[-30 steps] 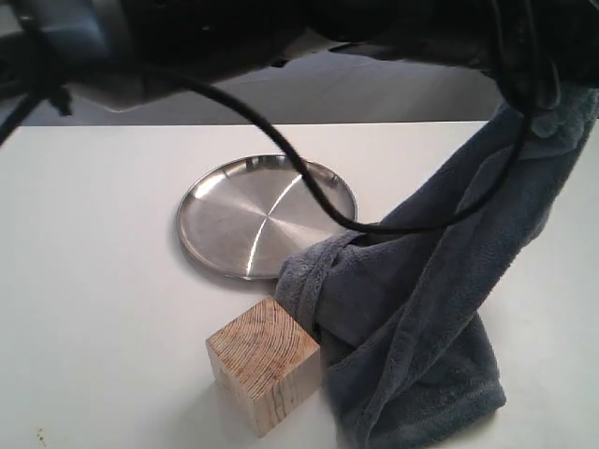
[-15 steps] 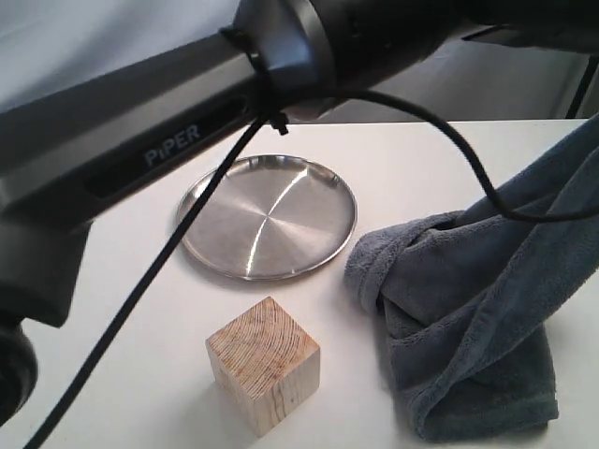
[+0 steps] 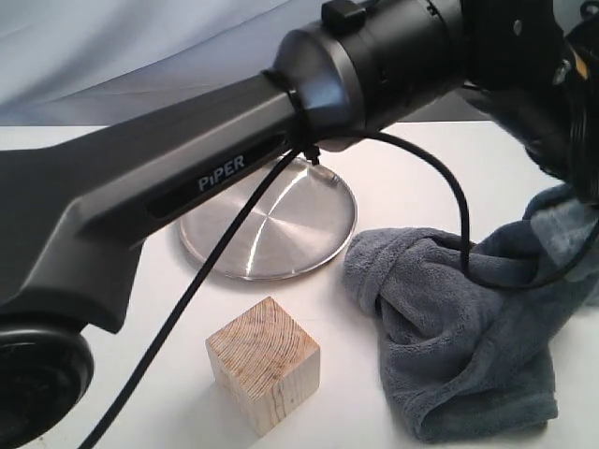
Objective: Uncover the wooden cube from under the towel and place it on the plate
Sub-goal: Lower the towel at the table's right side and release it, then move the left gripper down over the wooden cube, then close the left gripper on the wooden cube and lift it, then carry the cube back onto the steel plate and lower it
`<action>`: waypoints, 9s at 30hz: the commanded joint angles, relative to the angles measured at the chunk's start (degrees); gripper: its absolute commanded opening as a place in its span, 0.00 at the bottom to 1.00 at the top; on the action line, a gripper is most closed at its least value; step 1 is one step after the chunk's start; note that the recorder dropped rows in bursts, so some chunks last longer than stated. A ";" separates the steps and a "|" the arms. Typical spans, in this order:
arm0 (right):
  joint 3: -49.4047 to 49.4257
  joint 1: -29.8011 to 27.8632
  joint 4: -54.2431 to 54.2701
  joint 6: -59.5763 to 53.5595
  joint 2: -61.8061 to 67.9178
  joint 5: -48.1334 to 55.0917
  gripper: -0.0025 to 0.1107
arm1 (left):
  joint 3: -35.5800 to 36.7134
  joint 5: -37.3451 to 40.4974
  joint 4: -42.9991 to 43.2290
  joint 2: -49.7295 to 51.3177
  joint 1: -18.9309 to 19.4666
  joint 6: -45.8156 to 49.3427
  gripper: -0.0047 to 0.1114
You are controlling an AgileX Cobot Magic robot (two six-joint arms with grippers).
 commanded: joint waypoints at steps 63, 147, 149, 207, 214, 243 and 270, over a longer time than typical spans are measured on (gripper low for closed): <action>0.15 0.00 0.28 0.23 -0.37 0.68 0.05 | 57.73 23.24 19.57 -31.38 9.55 -26.27 0.39; 0.15 0.00 0.28 0.23 -0.37 0.68 0.05 | 59.09 10.32 14.48 -23.23 9.55 -16.08 0.87; 0.15 0.00 0.28 0.23 -0.37 0.68 0.05 | 59.09 10.32 14.71 -22.56 9.55 -16.08 0.87; 0.15 0.00 0.28 0.23 -0.37 0.68 0.05 | 59.09 7.60 13.59 -16.39 9.55 -15.87 0.85; 0.15 0.00 0.28 0.23 -0.37 0.68 0.05 | 59.09 7.43 13.59 -16.39 9.55 -15.87 0.79; 0.15 0.00 0.28 0.23 -0.37 0.68 0.05 | 46.16 17.74 18.70 -16.67 9.55 -15.84 0.04; 0.15 0.00 0.28 0.23 -0.37 0.68 0.05 | 20.81 21.04 18.53 -4.22 21.27 -24.91 0.04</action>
